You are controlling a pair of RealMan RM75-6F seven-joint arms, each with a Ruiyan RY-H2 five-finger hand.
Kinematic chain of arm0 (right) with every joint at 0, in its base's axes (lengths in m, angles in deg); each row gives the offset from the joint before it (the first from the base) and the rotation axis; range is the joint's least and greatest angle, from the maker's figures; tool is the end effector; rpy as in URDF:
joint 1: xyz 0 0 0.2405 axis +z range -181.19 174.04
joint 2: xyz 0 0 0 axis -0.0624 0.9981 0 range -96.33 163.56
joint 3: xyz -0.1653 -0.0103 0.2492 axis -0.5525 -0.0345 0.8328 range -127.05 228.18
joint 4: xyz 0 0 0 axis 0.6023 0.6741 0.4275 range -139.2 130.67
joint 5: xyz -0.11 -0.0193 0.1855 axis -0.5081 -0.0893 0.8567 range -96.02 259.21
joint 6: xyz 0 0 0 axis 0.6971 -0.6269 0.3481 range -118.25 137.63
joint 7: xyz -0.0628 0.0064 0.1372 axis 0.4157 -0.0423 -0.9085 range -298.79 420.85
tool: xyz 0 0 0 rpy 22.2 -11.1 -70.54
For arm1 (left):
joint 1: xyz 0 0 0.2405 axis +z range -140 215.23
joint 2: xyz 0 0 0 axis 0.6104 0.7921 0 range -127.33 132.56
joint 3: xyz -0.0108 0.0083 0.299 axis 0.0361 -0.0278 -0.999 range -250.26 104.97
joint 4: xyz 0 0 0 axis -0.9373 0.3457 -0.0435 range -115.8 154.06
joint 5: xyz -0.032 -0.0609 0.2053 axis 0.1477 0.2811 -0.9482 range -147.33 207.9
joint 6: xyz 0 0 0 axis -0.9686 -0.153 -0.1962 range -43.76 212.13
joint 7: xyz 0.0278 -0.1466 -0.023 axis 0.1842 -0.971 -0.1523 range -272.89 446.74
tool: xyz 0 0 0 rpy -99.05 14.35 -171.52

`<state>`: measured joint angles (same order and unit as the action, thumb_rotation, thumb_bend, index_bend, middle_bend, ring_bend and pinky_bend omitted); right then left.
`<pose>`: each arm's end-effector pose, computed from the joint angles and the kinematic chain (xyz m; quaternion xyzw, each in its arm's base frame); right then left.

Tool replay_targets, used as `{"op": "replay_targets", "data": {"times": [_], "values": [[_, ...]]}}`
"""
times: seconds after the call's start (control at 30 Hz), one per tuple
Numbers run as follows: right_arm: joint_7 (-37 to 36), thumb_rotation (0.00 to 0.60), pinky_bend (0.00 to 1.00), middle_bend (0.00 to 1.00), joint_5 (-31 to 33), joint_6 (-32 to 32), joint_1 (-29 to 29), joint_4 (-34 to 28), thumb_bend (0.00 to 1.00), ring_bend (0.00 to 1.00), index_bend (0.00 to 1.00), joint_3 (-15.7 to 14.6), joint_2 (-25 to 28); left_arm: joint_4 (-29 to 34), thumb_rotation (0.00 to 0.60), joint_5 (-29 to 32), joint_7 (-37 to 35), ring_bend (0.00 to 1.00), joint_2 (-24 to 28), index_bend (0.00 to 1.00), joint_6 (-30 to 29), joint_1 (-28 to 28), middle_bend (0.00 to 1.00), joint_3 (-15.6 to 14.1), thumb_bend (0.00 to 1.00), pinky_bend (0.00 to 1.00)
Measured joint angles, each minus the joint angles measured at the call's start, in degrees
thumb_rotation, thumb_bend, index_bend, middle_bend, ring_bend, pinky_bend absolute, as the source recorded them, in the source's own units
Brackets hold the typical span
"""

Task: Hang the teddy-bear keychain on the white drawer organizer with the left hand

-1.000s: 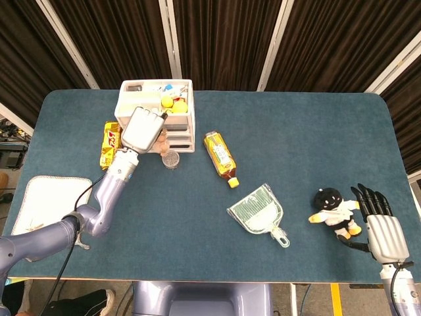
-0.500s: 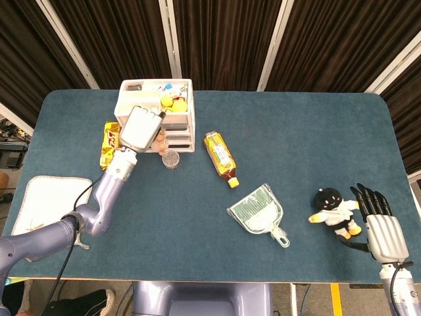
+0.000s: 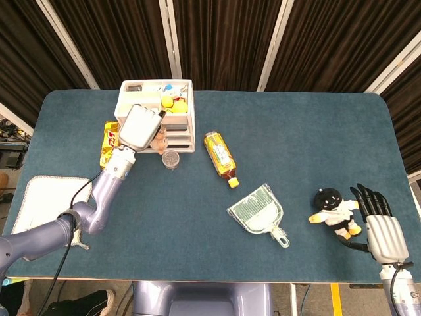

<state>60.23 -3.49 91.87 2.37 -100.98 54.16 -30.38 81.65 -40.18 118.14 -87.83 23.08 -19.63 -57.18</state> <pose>-0.3361 -0.1995 0.1610 0.5864 -0.4222 0.4072 0.5586 -0.1007 0.4948 0.0423 -0.7266 -0.0733 -0.3831 0.5656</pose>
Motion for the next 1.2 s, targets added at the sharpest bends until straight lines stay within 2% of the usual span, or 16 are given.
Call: {"op": "replay_targets", "data": {"times": [0.4,1.2], "values": [[0.20,0.600,0.00,0.00,-0.29,0.14,0.00,-0.01,0.06,0.00,0.00,-0.06,-0.04,-0.22,0.600,-1.11,-1.25,0.92,1.10,0.59,-0.77,1.81,1.00,-1.47,0.43,0.77],[0.30,0.600,0.00,0.00,-0.40,0.24,-0.08,0.01,0.06,0.00,0.00,-0.15,-0.11,0.65,0.600,-1.34,-0.83,0.91,1.55,0.58,-1.07,2.36,1.00,-1.10,0.43,0.77]]}}
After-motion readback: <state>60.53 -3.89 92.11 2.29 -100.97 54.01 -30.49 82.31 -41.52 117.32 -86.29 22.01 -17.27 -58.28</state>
